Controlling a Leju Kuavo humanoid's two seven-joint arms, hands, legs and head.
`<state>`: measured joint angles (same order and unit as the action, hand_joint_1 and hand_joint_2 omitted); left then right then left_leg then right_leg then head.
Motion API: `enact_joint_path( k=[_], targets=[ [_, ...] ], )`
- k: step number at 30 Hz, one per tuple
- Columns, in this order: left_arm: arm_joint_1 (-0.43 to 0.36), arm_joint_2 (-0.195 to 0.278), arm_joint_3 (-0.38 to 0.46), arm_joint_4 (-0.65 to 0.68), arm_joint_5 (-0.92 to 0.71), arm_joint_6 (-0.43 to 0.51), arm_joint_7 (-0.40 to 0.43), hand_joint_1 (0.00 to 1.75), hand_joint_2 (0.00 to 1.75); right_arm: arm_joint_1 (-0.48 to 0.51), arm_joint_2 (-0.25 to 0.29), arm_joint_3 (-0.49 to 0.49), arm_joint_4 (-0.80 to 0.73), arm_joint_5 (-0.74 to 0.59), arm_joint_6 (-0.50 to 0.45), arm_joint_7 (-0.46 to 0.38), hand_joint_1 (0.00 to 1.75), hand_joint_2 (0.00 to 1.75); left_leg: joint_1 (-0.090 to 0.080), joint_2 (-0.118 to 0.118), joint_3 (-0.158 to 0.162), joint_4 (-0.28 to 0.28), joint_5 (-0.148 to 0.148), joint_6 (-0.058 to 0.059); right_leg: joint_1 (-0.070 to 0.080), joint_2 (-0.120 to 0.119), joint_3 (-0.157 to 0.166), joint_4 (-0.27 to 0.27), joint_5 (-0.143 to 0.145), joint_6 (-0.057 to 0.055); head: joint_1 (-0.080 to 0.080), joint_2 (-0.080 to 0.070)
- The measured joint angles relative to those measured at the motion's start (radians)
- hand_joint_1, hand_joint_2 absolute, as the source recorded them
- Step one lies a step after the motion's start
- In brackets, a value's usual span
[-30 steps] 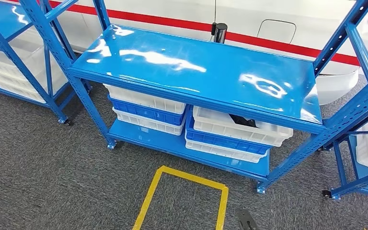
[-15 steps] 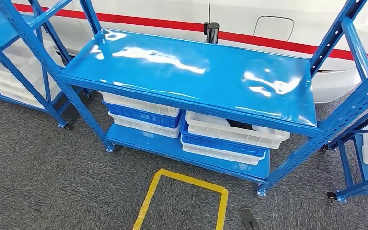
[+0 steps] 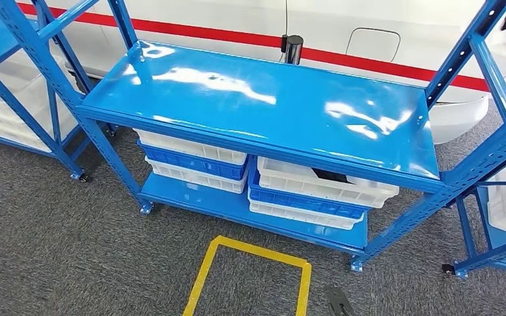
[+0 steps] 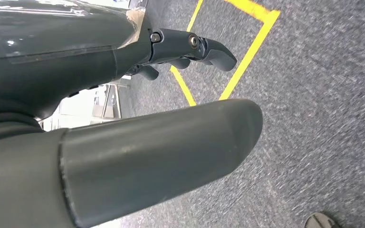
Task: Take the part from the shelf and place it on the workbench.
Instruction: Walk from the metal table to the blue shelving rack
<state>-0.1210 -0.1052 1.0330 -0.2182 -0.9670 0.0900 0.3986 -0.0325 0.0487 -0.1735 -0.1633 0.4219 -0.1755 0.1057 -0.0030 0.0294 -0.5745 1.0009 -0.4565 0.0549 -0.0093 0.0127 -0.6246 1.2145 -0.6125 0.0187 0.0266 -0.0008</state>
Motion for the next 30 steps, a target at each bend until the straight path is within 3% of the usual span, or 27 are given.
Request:
enact_joint_path(
  k=[2, 3, 5, 6, 8, 10, 11, 13, 15, 16, 17, 18, 21, 25, 27, 28, 30],
  targets=[
    [0.0, 0.0, 0.0, 0.0, 0.0, 0.002, 0.0, 0.0, 0.0, 0.003, -0.001, -0.001, 0.0, 0.0, 0.0, 0.0, 0.0, 0.0, -0.001, 0.012, 0.003, 0.001, -0.004, 0.001, -0.002, -0.002, -0.048, 0.073, -0.013, 0.008, 0.0, 0.0],
    [0.0, -0.001, 0.0, 0.0, 0.0, 0.002, 0.0, 0.0, 0.0, 0.005, -0.002, -0.001, 0.0, 0.0, 0.0, 0.0, 0.0, 0.0, -0.001, 0.019, 0.005, 0.001, -0.007, 0.0, -0.003, -0.005, -0.044, 0.054, 0.005, 0.018, 0.0, 0.0],
    [0.0, -0.002, 0.0, 0.0, 0.0, 0.002, 0.0, 0.0, 0.0, 0.005, -0.002, -0.001, 0.0, 0.0, 0.0, 0.0, 0.0, 0.0, -0.001, 0.034, 0.015, 0.002, -0.015, -0.006, -0.004, -0.037, 0.011, -0.075, 0.068, 0.035, 0.0, 0.0],
    [0.0, -0.002, 0.0, 0.0, 0.0, 0.002, 0.0, 0.0, 0.0, 0.003, -0.003, -0.001, 0.0, 0.001, 0.0, 0.0, 0.0, 0.0, -0.004, 0.042, 0.021, 0.004, -0.021, -0.011, -0.003, -0.058, 0.04, -0.139, 0.096, 0.037, 0.0, 0.0],
    [0.0, -0.002, 0.0, 0.0, 0.0, 0.003, 0.0, 0.0, 0.0, 0.001, -0.002, -0.001, 0.0, 0.001, 0.0, 0.0, 0.0, 0.0, -0.009, 0.058, 0.029, 0.007, -0.031, -0.02, -0.001, -0.077, 0.069, -0.202, 0.122, 0.026, -0.001, 0.0],
    [-0.001, -0.002, 0.0, 0.0, -0.001, 0.003, 0.0, 0.0, 0.0, 0.001, -0.002, -0.001, 0.0, 0.001, 0.0, 0.0, 0.0, 0.0, -0.007, 0.075, 0.035, 0.007, -0.036, -0.03, -0.001, -0.054, 0.071, -0.204, 0.126, 0.009, -0.002, 0.0],
    [-0.002, -0.002, 0.0, 0.0, -0.001, 0.003, 0.0, 0.0, 0.0, 0.002, -0.002, -0.001, 0.0, 0.002, 0.0, 0.0, 0.0, 0.0, -0.004, 0.07, 0.035, 0.011, -0.043, -0.036, -0.002, -0.043, 0.072, -0.206, 0.128, 0.004, -0.003, 0.0],
    [-0.002, -0.004, 0.0, 0.0, -0.001, 0.005, 0.0, 0.0, 0.0, 0.002, -0.001, -0.002, 0.0, 0.002, 0.0, 0.0, 0.0, 0.0, 0.003, 0.028, 0.015, 0.065, -0.082, -0.05, -0.009, -0.021, 0.078, -0.209, 0.132, -0.008, -0.004, 0.0],
    [-0.001, -0.004, 0.0, 0.0, -0.001, 0.009, 0.0, 0.0, 0.0, 0.0, -0.002, -0.002, 0.0, 0.003, 0.0, 0.0, 0.0, 0.0, 0.01, -0.017, -0.043, 0.191, -0.147, -0.058, -0.011, 0.002, 0.078, -0.209, 0.134, -0.013, -0.006, 0.0],
    [0.0, -0.004, 0.0, 0.0, -0.001, 0.011, 0.0, 0.0, 0.0, 0.0, -0.002, -0.002, 0.0, 0.003, 0.0, -0.001, 0.0, 0.0, 0.011, -0.025, -0.075, 0.254, -0.168, -0.061, -0.01, 0.015, 0.078, -0.209, 0.134, -0.014, -0.006, 0.0],
    [0.001, -0.003, 0.0, 0.0, -0.001, 0.011, 0.0, 0.0, 0.0, 0.0, -0.002, -0.003, 0.0, 0.003, 0.0, -0.001, 0.0, 0.0, 0.013, -0.028, -0.097, 0.289, -0.172, -0.062, -0.01, 0.028, 0.078, -0.209, 0.134, -0.014, -0.006, 0.0],
    [0.002, -0.003, 0.0, 0.0, -0.002, 0.011, 0.0, 0.0, 0.0, 0.001, -0.002, -0.003, 0.0, 0.003, 0.001, -0.001, 0.0, 0.0, 0.014, -0.029, -0.101, 0.288, -0.155, -0.062, -0.01, 0.041, 0.08, -0.209, 0.134, -0.014, -0.006, 0.0],
    [0.002, -0.004, 0.0, 0.0, -0.003, 0.011, 0.0, 0.0, 0.0, 0.002, -0.002, -0.004, 0.0, 0.003, 0.002, -0.001, 0.0, 0.0, 0.017, -0.032, -0.077, 0.218, -0.095, -0.06, -0.01, 0.064, 0.083, -0.209, 0.134, -0.014, -0.006, 0.0],
    [0.002, -0.004, 0.0, 0.0, -0.003, 0.012, 0.0, 0.0, 0.0, 0.002, -0.002, -0.005, 0.0, 0.003, 0.002, -0.001, 0.0, 0.0, 0.017, -0.033, -0.069, 0.198, -0.084, -0.059, -0.011, 0.067, 0.084, -0.209, 0.133, -0.014, -0.006, 0.0],
    [0.001, -0.003, 0.0, 0.0, -0.005, 0.012, 0.0, 0.0, 0.0, 0.001, -0.002, -0.005, 0.0, 0.003, 0.002, -0.001, 0.0, 0.0, 0.021, -0.051, -0.036, 0.123, -0.048, -0.058, -0.011, 0.079, 0.085, -0.209, 0.133, -0.013, -0.006, 0.0],
    [0.001, -0.003, 0.0, 0.0, -0.006, 0.012, 0.0, 0.0, 0.0, 0.0, -0.002, -0.006, 0.0, 0.003, 0.002, -0.001, 0.0, 0.0, 0.019, -0.062, -0.017, 0.08, -0.035, -0.054, -0.012, 0.094, 0.081, -0.21, 0.135, -0.006, -0.006, 0.0],
    [-0.001, -0.004, 0.0, 0.0, -0.01, 0.016, 0.0, 0.0, 0.0, 0.002, -0.001, -0.008, 0.0, 0.003, 0.003, 0.0, 0.0, 0.0, 0.015, -0.057, 0.015, 0.011, -0.017, -0.03, -0.008, 0.071, 0.05, -0.171, 0.114, 0.009, -0.002, 0.0]
  ],
)
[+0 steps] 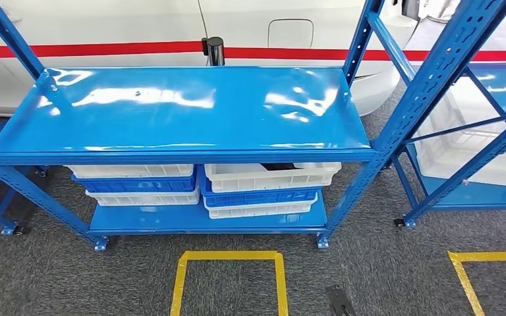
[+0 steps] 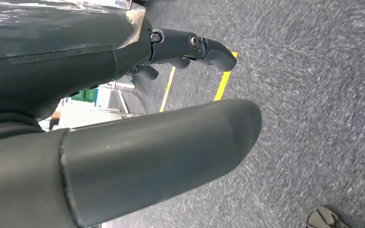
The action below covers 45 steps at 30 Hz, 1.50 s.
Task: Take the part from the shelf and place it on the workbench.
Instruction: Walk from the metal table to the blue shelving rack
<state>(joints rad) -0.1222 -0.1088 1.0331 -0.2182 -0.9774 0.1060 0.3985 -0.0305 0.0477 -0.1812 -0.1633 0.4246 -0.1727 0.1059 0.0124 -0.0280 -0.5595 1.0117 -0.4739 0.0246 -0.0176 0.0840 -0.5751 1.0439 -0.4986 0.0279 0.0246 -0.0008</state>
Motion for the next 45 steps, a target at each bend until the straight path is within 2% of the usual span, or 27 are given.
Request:
enact_joint_path(
  k=[1, 2, 4, 5, 6, 8, 9, 10, 12, 13, 14, 15, 17, 18, 19, 20, 21, 22, 24, 26, 27, 30, 33, 39, 43, 45],
  targets=[
    [0.0, 0.0, 0.0, 0.0, -0.002, 0.002, 0.0, 0.0, 0.0, -0.001, 0.0, 0.0, 0.0, 0.0, 0.0, 0.0, 0.0, 0.0, -0.004, 0.017, 0.006, -0.012, 0.0, 0.013, 0.002, -0.022, -0.03, 0.05, -0.024, 0.005, 0.003, 0.0],
    [0.0, 0.0, 0.0, 0.0, -0.004, 0.004, 0.0, 0.0, 0.0, -0.001, 0.0, 0.0, 0.0, 0.0, 0.0, 0.001, 0.0, 0.0, -0.005, 0.036, 0.009, -0.018, 0.005, 0.023, 0.005, -0.052, -0.066, 0.12, -0.055, 0.002, 0.005, 0.0],
    [0.002, 0.0, 0.0, 0.0, -0.005, 0.006, 0.0, 0.0, 0.0, -0.003, 0.0, -0.001, 0.0, 0.0, 0.0, 0.001, 0.0, 0.0, -0.01, 0.065, 0.007, -0.017, 0.004, 0.026, 0.005, -0.069, -0.121, 0.237, -0.096, 0.001, 0.007, 0.0],
    [0.002, 0.0, 0.0, 0.0, -0.005, 0.006, 0.0, 0.0, 0.0, -0.002, 0.0, -0.001, 0.0, 0.0, 0.0, 0.001, 0.0, 0.0, -0.012, 0.078, 0.007, -0.017, 0.003, 0.026, 0.005, -0.072, -0.125, 0.249, -0.095, 0.005, 0.007, 0.0],
    [0.002, 0.0, 0.0, 0.0, -0.005, 0.007, 0.0, 0.0, 0.0, 0.0, -0.001, -0.001, 0.0, 0.0, 0.0, 0.001, 0.0, 0.0, -0.012, 0.09, 0.008, -0.017, 0.003, 0.026, 0.005, -0.078, -0.109, 0.221, -0.08, 0.012, 0.007, 0.0],
    [0.001, -0.002, 0.0, 0.0, -0.005, 0.008, 0.0, 0.0, 0.0, -0.001, -0.001, -0.001, 0.0, 0.0, 0.0, 0.001, 0.0, 0.0, -0.013, 0.108, 0.011, -0.016, 0.001, 0.022, 0.005, -0.099, -0.029, 0.076, -0.031, 0.021, 0.007, 0.0],
    [0.001, -0.002, 0.0, 0.0, -0.005, 0.009, 0.0, 0.0, 0.0, -0.002, -0.002, -0.001, 0.0, 0.0, -0.001, 0.0, 0.0, 0.0, -0.015, 0.115, 0.013, -0.015, -0.002, 0.018, 0.007, -0.109, 0.009, 0.01, -0.01, 0.02, 0.007, 0.0],
    [0.0, -0.002, 0.0, 0.0, -0.006, 0.011, 0.0, 0.0, 0.0, -0.002, -0.002, -0.001, 0.0, 0.0, -0.002, -0.002, 0.0, 0.0, -0.018, 0.12, 0.014, -0.014, -0.004, 0.014, 0.009, -0.115, 0.035, -0.034, 0.003, 0.015, 0.006, 0.0],
    [-0.004, -0.002, 0.0, 0.0, -0.007, 0.014, 0.0, 0.0, 0.0, 0.001, -0.002, -0.001, 0.0, 0.0, -0.005, -0.006, 0.0, 0.0, -0.021, 0.129, 0.017, -0.012, -0.006, 0.004, 0.012, -0.114, 0.043, -0.053, 0.011, 0.003, 0.005, 0.0],
    [-0.006, -0.002, 0.0, 0.0, -0.008, 0.014, 0.0, 0.0, 0.0, 0.004, -0.002, -0.001, 0.0, 0.0, -0.006, -0.008, 0.0, 0.0, -0.019, 0.13, 0.018, -0.011, -0.006, -0.001, 0.009, -0.11, 0.044, -0.054, 0.013, -0.003, 0.005, 0.0],
    [-0.007, -0.003, 0.0, 0.0, -0.008, 0.015, 0.0, 0.0, 0.0, 0.005, -0.002, -0.001, 0.0, 0.0, -0.006, -0.01, 0.0, 0.0, -0.016, 0.119, 0.016, -0.004, -0.012, -0.007, 0.006, -0.106, 0.044, -0.056, 0.016, -0.008, 0.005, 0.0],
    [-0.007, -0.004, 0.0, 0.0, -0.009, 0.016, 0.0, 0.0, 0.0, 0.004, -0.001, -0.002, 0.0, 0.001, -0.006, -0.012, 0.0, 0.0, -0.013, 0.099, 0.009, 0.016, -0.028, -0.014, 0.002, -0.102, 0.047, -0.058, 0.019, -0.014, 0.004, 0.0],
    [-0.004, -0.004, 0.0, 0.0, -0.01, 0.024, 0.0, 0.0, 0.0, 0.0, 0.0, -0.002, 0.0, 0.004, -0.006, -0.014, 0.0, 0.0, -0.006, 0.05, -0.033, 0.113, -0.09, -0.026, -0.001, -0.094, 0.047, -0.06, 0.023, -0.021, 0.003, 0.0],
    [-0.003, -0.003, 0.0, 0.0, -0.011, 0.029, 0.0, 0.0, 0.44, -0.001, 0.0, -0.002, 0.0, 0.005, -0.006, -0.013, 0.0, 0.0, -0.003, 0.036, -0.063, 0.179, -0.124, -0.031, -0.001, -0.09, 0.046, -0.059, 0.024, -0.023, 0.003, 0.0],
    [-0.001, -0.003, 0.0, 0.0, -0.012, 0.033, 0.0, 0.0, 0.87, -0.002, 0.001, -0.002, 0.0, 0.006, -0.007, -0.01, 0.0, 0.0, -0.002, 0.031, -0.09, 0.235, -0.145, -0.034, -0.001, -0.086, 0.044, -0.059, 0.024, -0.023, 0.003, 0.0],
    [0.001, -0.003, 0.0, 0.0, -0.013, 0.036, 0.0, 0.0, 1.31, -0.001, 0.001, -0.002, 0.0, 0.007, -0.007, -0.006, 0.0, 0.0, -0.001, 0.03, -0.106, 0.265, -0.149, -0.035, -0.001, -0.082, 0.044, -0.059, 0.025, -0.023, 0.003, 0.0],
    [0.002, -0.003, 0.0, 0.0, -0.013, 0.037, 0.0, 0.0, 1.75, -0.001, 0.001, -0.002, 0.0, 0.008, -0.008, -0.001, 0.0, 0.44, 0.001, 0.03, -0.103, 0.256, -0.132, -0.036, -0.001, -0.078, 0.045, -0.059, 0.024, -0.023, 0.003, 0.0],
    [0.003, -0.003, 0.0, 0.0, -0.014, 0.039, 0.0, 0.0, 1.75, -0.001, 0.001, -0.002, 0.0, 0.009, -0.008, 0.002, 0.0, 0.87, 0.003, 0.03, -0.083, 0.213, -0.1, -0.035, -0.001, -0.074, 0.046, -0.058, 0.024, -0.023, 0.003, 0.0],
    [0.003, -0.003, 0.0, 0.0, -0.014, 0.04, 0.0, 0.0, 1.75, -0.002, 0.002, -0.002, 0.0, 0.012, -0.008, 0.002, 0.0, 1.75, 0.006, 0.027, -0.018, 0.077, -0.033, -0.032, 0.001, -0.067, 0.049, -0.057, 0.023, -0.019, 0.003, 0.0],
    [0.002, -0.004, 0.0, 0.0, -0.011, 0.039, 0.0, 0.0, 1.75, -0.003, 0.001, -0.002, 0.0, 0.014, -0.003, -0.002, 0.0, 1.75, 0.004, 0.024, 0.016, -0.001, -0.009, -0.026, 0.007, -0.063, 0.046, -0.054, 0.021, -0.011, 0.004, 0.0],
    [0.004, -0.004, -0.003, 0.0, -0.007, 0.038, 0.0, 0.0, 1.75, -0.002, 0.0, -0.002, 0.0, 0.012, 0.002, -0.004, 0.0, 1.75, 0.001, 0.024, 0.018, -0.008, -0.011, -0.023, 0.01, -0.062, 0.043, -0.053, 0.02, -0.008, 0.004, 0.0],
    [0.02, -0.002, -0.037, -0.001, 0.033, 0.03, 0.0, 0.0, 1.75, 0.008, -0.005, -0.002, -0.005, -0.007, 0.021, -0.006, 0.0, 1.75, -0.008, 0.024, 0.016, -0.01, -0.01, -0.014, 0.009, -0.061, 0.035, -0.053, 0.018, -0.01, 0.005, 0.0],
    [0.036, 0.005, -0.098, -0.008, 0.1, 0.021, 0.0, 0.0, 1.75, 0.018, -0.007, 0.001, -0.015, -0.037, 0.034, -0.014, 0.0, 1.75, -0.016, 0.024, 0.016, -0.009, -0.01, -0.004, 0.004, -0.061, 0.035, -0.057, 0.02, -0.007, 0.005, 0.0],
    [0.073, 0.021, -0.238, -0.032, 0.243, 0.001, 0.0, 0.0, 1.75, 0.046, -0.014, 0.012, -0.045, -0.099, 0.056, -0.028, 0.0, 1.75, -0.02, 0.024, 0.011, -0.008, -0.009, 0.002, 0.0, -0.061, 0.04, -0.061, 0.025, 0.0, 0.004, 0.0],
    [0.099, 0.032, -0.344, -0.052, 0.338, -0.013, 0.0, 0.0, 0.0, 0.064, -0.018, 0.031, -0.068, -0.141, 0.072, -0.037, 0.0, 0.0, -0.02, 0.024, 0.01, -0.008, -0.009, 0.002, -0.001, -0.061, 0.039, -0.061, 0.024, 0.01, 0.004, 0.0],
    [0.11, 0.037, -0.392, -0.062, 0.386, -0.019, 0.0, 0.0, 0.0, 0.072, -0.019, 0.039, -0.078, -0.162, 0.079, -0.041, 0.0, 0.0, -0.02, 0.024, 0.01, -0.008, -0.009, 0.003, -0.001, -0.061, 0.039, -0.061, 0.024, 0.013, 0.004, 0.0]
  ],
)
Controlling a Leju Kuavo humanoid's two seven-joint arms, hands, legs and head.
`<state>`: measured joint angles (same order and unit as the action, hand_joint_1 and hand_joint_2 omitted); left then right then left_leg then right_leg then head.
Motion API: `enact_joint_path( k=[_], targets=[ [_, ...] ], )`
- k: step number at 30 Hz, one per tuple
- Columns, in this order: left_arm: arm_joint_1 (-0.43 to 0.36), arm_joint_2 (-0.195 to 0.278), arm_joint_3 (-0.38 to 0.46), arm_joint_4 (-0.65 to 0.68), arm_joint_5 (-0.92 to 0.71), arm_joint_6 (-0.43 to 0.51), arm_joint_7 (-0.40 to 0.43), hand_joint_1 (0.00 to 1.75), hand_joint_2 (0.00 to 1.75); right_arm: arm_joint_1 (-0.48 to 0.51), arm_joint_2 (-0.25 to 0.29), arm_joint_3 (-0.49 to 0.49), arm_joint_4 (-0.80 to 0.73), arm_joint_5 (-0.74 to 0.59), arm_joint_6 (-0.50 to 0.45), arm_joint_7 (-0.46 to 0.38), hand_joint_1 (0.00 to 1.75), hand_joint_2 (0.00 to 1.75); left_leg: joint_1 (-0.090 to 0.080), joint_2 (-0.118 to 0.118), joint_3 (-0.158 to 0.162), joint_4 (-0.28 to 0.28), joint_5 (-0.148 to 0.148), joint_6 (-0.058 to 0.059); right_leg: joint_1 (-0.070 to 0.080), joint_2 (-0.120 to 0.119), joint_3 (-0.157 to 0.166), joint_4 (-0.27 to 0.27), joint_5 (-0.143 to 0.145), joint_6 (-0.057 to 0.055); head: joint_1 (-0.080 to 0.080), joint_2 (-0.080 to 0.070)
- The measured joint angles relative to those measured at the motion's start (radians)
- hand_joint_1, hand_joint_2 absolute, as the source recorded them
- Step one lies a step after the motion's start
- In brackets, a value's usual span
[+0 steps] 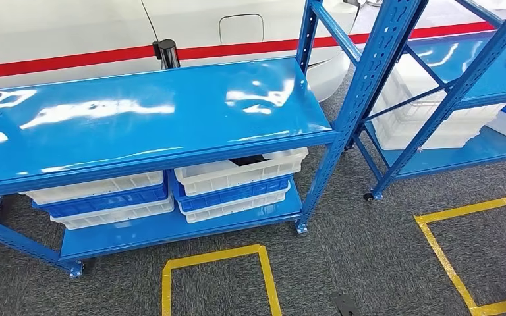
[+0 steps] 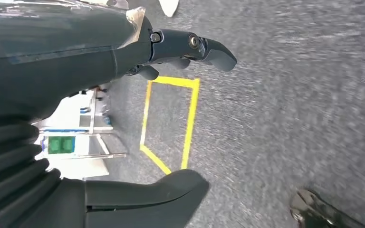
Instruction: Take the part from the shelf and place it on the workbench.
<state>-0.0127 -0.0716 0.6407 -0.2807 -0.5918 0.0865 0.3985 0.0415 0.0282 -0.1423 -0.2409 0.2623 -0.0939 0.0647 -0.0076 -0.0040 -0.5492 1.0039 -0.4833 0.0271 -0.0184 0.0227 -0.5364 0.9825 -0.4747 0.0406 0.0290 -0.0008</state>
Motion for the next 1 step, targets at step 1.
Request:
enact_joint_path(
  k=[1],
  targets=[
    [0.003, 0.001, -0.012, -0.003, 0.012, -0.002, 0.0, 0.0, 0.0, 0.002, 0.0, 0.002, -0.003, -0.005, 0.001, -0.001, 0.0, 0.0, 0.0, 0.0, 0.0, 0.0, 0.0, 0.0, 0.0, 0.0, 0.0, 0.0, 0.0, 0.0, 0.0, 0.0]
  ],
)
